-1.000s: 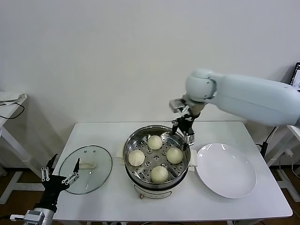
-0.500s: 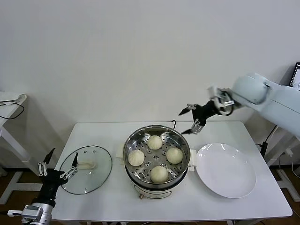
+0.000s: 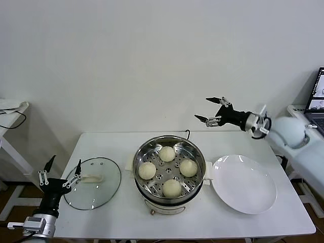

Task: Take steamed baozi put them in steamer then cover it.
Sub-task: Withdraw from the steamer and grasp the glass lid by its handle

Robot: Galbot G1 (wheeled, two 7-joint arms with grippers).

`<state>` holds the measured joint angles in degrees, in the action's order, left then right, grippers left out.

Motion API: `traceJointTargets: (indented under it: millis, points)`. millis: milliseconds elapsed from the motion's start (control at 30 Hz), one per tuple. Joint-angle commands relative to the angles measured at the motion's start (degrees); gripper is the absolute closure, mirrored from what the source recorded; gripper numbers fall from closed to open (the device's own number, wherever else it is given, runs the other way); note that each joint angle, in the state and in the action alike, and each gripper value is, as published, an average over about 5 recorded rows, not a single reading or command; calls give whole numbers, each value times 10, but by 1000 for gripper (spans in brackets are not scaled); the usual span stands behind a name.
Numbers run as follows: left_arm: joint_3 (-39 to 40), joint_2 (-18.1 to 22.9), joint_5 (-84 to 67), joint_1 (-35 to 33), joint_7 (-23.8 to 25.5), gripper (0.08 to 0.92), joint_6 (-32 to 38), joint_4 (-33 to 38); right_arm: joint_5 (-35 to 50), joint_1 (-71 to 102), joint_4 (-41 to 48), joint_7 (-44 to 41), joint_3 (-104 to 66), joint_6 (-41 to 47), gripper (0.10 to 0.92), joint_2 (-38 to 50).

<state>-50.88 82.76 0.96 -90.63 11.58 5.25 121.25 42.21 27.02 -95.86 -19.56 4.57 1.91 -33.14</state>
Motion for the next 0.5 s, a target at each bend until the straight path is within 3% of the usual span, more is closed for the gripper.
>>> traceJointTargets:
  millis: [33,500]
  points:
    - [4,-3,13,13,-10,177,13,-15,-57,407,-113,189,-377,-70,203,-174]
    - [36,-1,59,9,-30,177,36,-36,-166,558,-193,274,-393,-169,203,-341]
